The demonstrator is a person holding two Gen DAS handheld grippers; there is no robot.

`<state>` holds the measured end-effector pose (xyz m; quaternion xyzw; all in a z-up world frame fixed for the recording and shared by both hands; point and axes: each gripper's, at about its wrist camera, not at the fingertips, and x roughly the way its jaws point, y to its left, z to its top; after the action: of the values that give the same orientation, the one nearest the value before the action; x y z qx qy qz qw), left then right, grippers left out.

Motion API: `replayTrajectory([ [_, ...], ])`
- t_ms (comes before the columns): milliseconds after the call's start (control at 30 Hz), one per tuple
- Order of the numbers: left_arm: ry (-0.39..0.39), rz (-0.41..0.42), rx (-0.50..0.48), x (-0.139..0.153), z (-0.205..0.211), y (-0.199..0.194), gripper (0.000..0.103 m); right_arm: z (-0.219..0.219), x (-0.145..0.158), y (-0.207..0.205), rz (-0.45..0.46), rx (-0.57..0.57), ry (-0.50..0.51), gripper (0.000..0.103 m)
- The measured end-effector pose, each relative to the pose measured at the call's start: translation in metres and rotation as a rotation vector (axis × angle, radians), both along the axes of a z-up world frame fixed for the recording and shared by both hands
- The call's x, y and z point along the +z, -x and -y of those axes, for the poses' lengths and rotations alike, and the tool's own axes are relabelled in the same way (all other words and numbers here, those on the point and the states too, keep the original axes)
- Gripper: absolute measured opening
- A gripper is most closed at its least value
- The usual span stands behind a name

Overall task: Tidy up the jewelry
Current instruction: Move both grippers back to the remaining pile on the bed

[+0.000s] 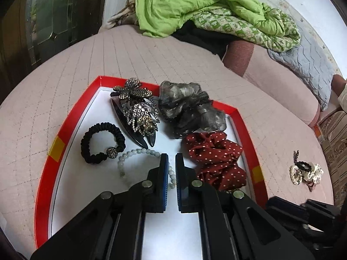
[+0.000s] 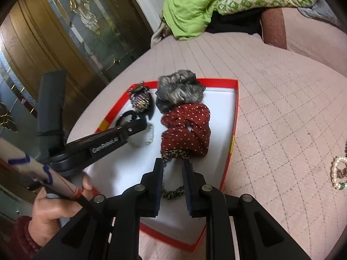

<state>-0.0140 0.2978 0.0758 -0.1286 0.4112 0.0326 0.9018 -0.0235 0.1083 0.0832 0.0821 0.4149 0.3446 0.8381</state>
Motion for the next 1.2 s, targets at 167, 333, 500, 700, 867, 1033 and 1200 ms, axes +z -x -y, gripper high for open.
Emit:
replayTrajectory([
  [167, -0.037, 0.049, -0.011, 0.018, 0.017, 0.019, 0.006, 0.023, 0.020, 0.025, 0.034, -0.019, -0.034, 0.019],
  [333, -0.049, 0.109, -0.086, 0.039, 0.058, 0.043, 0.006, 0.074, 0.033, 0.061, 0.060, -0.087, -0.049, 0.020],
  [500, -0.055, 0.134, -0.202, 0.071, 0.114, 0.056, 0.006, 0.140, 0.034, 0.088, 0.050, -0.212, -0.092, 0.020],
  [700, -0.084, 0.184, -0.343, 0.126, 0.180, 0.085, 0.006, 0.209, 0.045, 0.116, 0.071, -0.347, -0.156, 0.020],
  [867, -0.076, 0.228, -0.476, 0.174, 0.234, 0.105, 0.006, 0.251, 0.063, 0.131, 0.097, -0.440, -0.208, 0.020],
  [1033, -0.028, 0.243, -0.588, 0.199, 0.277, 0.105, 0.031, 0.287, 0.078, 0.143, 0.137, -0.538, -0.190, 0.042],
  [1200, -0.062, 0.234, -0.614, 0.177, 0.304, 0.092, 0.034, 0.316, 0.057, 0.134, 0.090, -0.585, -0.227, 0.043],
])
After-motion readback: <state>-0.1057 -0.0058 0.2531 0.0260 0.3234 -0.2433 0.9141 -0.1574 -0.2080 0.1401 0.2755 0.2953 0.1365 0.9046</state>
